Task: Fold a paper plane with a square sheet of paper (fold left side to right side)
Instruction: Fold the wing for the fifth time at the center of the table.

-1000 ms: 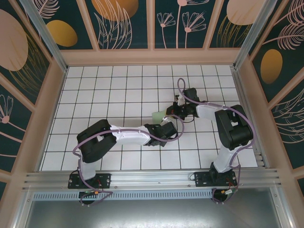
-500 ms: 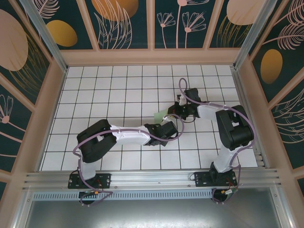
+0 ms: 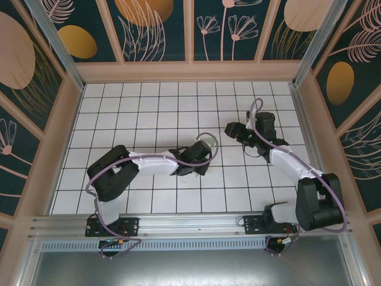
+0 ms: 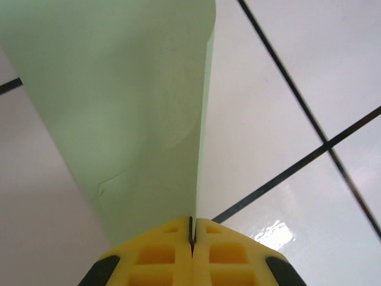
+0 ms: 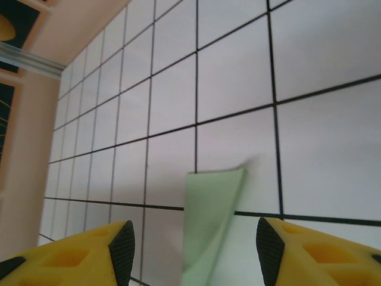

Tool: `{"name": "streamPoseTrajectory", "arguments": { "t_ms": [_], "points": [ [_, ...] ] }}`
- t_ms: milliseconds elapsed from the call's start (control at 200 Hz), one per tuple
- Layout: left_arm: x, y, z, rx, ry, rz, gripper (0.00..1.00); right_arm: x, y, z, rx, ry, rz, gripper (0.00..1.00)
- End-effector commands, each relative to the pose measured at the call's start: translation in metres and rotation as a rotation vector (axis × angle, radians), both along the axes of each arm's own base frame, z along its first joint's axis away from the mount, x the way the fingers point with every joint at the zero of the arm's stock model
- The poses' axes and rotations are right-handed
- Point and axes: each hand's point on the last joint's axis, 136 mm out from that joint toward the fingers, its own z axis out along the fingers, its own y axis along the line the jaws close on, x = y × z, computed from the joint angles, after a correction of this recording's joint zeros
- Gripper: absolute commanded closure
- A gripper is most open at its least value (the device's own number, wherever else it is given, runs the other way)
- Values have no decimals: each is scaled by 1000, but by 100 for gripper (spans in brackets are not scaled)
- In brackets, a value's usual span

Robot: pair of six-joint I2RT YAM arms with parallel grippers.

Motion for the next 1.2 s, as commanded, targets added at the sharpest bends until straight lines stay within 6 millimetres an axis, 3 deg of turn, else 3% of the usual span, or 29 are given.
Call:
{"name": "streamPoseTrajectory", "arguments": {
  "t_ms": [0, 215, 245, 475, 751, 1196],
  "points": [
    [4, -15, 23, -181, 44, -20, 100, -14, -6, -24, -55, 39, 18, 40],
    [16, -16, 27, -343, 140, -1, 99, -35, 9, -46, 28, 57, 71, 41],
    [12, -11, 18, -342, 170, 6, 99, -37, 12, -48, 35, 54, 79, 41],
    [17, -13, 10, -440, 269, 24, 99, -47, 31, -68, 20, 71, 105, 42],
    [18, -11, 0, -533, 361, 60, 99, -40, 49, -76, 86, 81, 102, 45],
    [17, 0, 12, -720, 405, 105, 99, -21, 73, -83, 111, 100, 95, 51]
  ]
}}
